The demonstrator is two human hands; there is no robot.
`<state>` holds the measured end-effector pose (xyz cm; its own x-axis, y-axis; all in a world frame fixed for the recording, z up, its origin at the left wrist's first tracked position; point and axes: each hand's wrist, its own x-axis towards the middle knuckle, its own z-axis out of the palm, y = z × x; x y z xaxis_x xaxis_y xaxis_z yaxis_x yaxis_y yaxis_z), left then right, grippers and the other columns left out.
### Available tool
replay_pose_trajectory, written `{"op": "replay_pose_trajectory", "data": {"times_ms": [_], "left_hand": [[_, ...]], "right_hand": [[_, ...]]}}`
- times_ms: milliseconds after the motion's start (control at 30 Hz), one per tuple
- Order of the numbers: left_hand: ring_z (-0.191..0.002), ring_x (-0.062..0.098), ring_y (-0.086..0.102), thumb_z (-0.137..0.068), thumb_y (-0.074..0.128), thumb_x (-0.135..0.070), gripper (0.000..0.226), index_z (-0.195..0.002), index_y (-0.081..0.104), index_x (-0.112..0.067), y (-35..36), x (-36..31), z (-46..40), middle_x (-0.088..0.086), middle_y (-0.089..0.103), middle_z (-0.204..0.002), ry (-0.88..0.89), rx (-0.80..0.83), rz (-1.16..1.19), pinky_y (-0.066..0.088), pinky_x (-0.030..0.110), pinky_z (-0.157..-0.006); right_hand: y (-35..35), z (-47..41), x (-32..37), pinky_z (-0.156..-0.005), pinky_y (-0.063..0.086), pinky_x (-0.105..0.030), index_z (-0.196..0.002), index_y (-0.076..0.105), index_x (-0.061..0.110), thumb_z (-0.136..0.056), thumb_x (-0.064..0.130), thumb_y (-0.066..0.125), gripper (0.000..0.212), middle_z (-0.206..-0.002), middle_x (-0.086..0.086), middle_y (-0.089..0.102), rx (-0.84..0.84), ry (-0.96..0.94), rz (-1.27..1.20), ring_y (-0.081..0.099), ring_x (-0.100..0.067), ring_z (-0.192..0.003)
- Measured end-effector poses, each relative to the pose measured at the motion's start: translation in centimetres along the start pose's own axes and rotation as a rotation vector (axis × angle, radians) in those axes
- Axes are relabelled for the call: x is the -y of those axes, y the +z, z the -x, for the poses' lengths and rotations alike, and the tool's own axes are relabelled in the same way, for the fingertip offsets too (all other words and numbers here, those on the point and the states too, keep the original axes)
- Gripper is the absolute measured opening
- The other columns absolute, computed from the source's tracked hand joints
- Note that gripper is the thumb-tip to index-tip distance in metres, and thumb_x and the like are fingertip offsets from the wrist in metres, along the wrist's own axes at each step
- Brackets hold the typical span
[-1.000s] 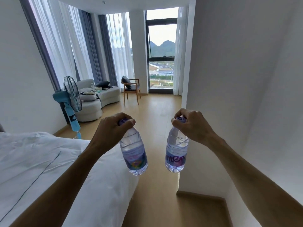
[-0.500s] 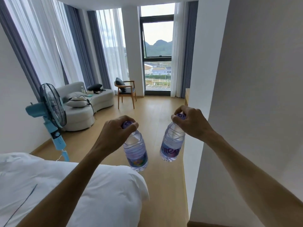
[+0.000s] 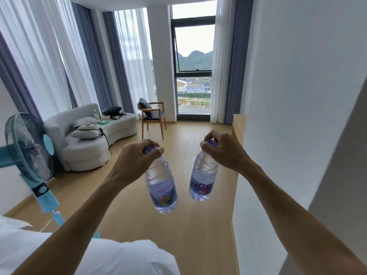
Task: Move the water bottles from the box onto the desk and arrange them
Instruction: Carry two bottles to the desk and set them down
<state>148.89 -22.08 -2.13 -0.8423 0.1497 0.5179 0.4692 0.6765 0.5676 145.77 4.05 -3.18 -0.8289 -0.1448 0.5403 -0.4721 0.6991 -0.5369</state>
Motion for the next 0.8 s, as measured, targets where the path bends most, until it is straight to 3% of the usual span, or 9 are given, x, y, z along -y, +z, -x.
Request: {"op": "replay_pose_trajectory", "data": {"times_ms": [100, 200, 367, 500, 633, 800], "left_hand": [[-0.067, -0.009, 0.058, -0.09, 0.065, -0.032, 0.008, -0.086, 0.068, -0.025, 2.1, 2.6, -5.5, -0.012, 0.065, -0.074, -0.013, -0.002, -0.002, 0.041, 0.004, -0.056], [-0.065, -0.003, 0.058, -0.09, 0.064, -0.034, 0.01, -0.088, 0.067, -0.026, 3.8, 5.5, -10.6, -0.013, 0.064, -0.074, -0.036, -0.035, -0.005, 0.04, 0.005, -0.053], [-0.067, -0.005, 0.058, -0.091, 0.063, -0.035, 0.01, -0.087, 0.067, -0.026, 7.0, 9.8, -18.8, -0.013, 0.064, -0.074, -0.069, -0.068, 0.026, 0.04, 0.004, -0.054], [-0.069, -0.009, 0.057, -0.09, 0.065, -0.034, 0.009, -0.084, 0.067, -0.027, 10.2, 13.4, -25.4, -0.012, 0.066, -0.073, -0.062, -0.054, 0.058, 0.039, 0.002, -0.055], [-0.069, -0.004, 0.059, -0.09, 0.064, -0.033, 0.009, -0.084, 0.066, -0.028, 13.9, 17.5, -32.0, -0.012, 0.065, -0.072, -0.034, -0.024, 0.077, 0.04, 0.002, -0.056], [-0.068, 0.007, 0.06, -0.092, 0.063, -0.032, 0.01, -0.088, 0.067, -0.023, 17.9, 21.9, -41.3, -0.01, 0.065, -0.075, -0.016, 0.076, 0.093, 0.041, 0.006, -0.053]], "right_hand": [[1.9, -5.3, -3.6, -0.049, 0.039, -0.005, -0.101, 0.064, 0.013, -0.091, 0.029, 0.064, 0.019, -0.086, 0.004, 0.06, 0.006, -0.009, 0.034, 0.06, -0.014, -0.069], [3.5, -10.1, -7.0, -0.048, 0.038, -0.006, -0.1, 0.064, 0.013, -0.091, 0.028, 0.063, 0.018, -0.086, 0.003, 0.061, 0.0, 0.013, 0.034, 0.06, -0.014, -0.068], [6.0, -17.1, -12.6, -0.053, 0.042, -0.013, -0.097, 0.062, 0.016, -0.091, 0.03, 0.062, 0.015, -0.086, 0.002, 0.062, -0.04, 0.066, 0.024, 0.061, -0.016, -0.069], [8.3, -22.8, -17.2, -0.057, 0.056, -0.025, -0.094, 0.062, 0.019, -0.09, 0.031, 0.062, 0.013, -0.085, 0.001, 0.064, -0.036, 0.081, 0.035, 0.065, -0.018, -0.071], [11.1, -28.8, -21.9, -0.05, 0.043, -0.011, -0.094, 0.061, 0.02, -0.09, 0.032, 0.062, 0.013, -0.082, 0.005, 0.061, -0.017, 0.08, 0.068, 0.059, -0.008, -0.063], [13.1, -37.3, -26.8, -0.052, 0.041, -0.013, -0.091, 0.055, 0.024, -0.091, 0.033, 0.061, 0.011, -0.082, 0.003, 0.061, -0.005, 0.117, 0.088, 0.058, -0.01, -0.065]]}}
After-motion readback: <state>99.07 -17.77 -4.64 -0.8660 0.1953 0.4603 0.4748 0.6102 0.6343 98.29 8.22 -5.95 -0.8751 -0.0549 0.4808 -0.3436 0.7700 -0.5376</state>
